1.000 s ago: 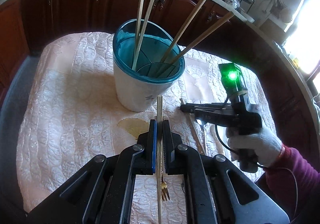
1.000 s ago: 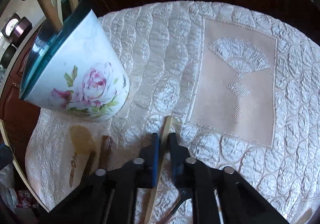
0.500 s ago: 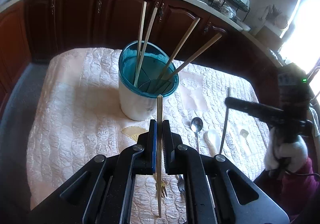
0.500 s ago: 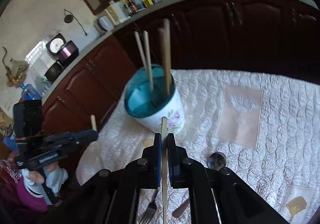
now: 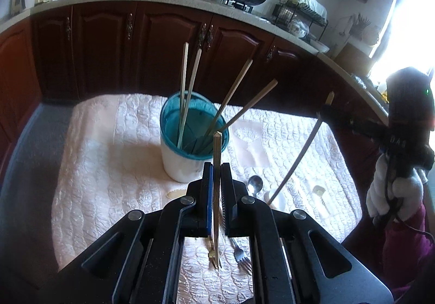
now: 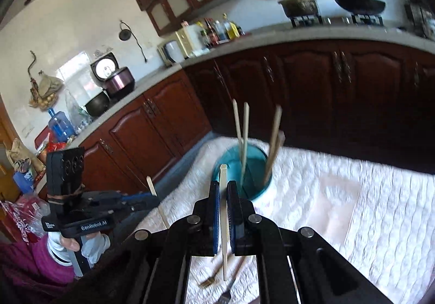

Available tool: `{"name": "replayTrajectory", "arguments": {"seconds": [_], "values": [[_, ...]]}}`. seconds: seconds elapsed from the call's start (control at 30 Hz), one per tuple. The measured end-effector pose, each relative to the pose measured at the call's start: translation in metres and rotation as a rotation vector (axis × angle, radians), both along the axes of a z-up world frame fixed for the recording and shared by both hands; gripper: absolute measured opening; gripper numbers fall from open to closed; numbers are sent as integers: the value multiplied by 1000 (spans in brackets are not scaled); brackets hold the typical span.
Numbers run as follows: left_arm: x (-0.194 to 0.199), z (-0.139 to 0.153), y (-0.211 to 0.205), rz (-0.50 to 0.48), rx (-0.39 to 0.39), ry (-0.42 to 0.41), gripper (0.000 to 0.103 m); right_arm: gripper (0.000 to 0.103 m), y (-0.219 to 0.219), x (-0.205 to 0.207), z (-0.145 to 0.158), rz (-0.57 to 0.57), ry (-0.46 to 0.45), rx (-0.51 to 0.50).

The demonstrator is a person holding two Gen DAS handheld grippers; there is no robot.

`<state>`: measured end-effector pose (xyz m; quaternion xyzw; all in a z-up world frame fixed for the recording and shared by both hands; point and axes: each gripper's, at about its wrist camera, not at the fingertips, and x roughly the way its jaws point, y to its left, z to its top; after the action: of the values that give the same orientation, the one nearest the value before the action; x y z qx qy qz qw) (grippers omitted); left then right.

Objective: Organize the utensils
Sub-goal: 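Carry both held chopsticks up above the teal cup, then lower the chopsticks into the cup and open both grippers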

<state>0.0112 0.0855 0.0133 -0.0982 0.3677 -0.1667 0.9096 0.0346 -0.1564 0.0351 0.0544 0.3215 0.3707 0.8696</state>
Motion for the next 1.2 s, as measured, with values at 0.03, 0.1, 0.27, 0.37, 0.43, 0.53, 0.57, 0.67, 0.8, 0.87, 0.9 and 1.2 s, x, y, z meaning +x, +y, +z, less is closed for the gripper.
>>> {"name": "replayTrajectory", "arguments": {"seconds": [0.03,0.1,0.27,0.37,0.43,0.53,0.57,0.67,0.8,0.87,0.9,1.2], "values": [[0,5,1,-3,-4,-3,4,5,2,0,8,5,-15,1],[-1,17,5,-8,-5,-19,4,5,5,1,24,15,-41,12],[7,52,14,2,-12,-88,4,5,13,12,51,2,-103,25],[17,74,15,27,8,-153,4,5,23,23,62,-32,-140,14],[28,83,14,42,21,-182,4,5,30,33,65,-36,-137,11],[48,91,13,74,46,-217,4,5,43,48,68,-58,-160,-23],[55,93,14,87,54,-224,4,5,48,54,69,-69,-164,-36],[76,94,14,104,60,-232,4,5,57,71,69,-81,-162,-50],[100,87,11,128,97,-243,4,5,65,86,64,-104,-174,-69],[110,79,10,134,108,-236,4,5,69,95,59,-112,-165,-69],[115,74,8,138,114,-231,4,5,71,100,55,-117,-160,-71],[141,26,4,160,143,-164,4,5,84,127,10,-112,-76,-119]]}}
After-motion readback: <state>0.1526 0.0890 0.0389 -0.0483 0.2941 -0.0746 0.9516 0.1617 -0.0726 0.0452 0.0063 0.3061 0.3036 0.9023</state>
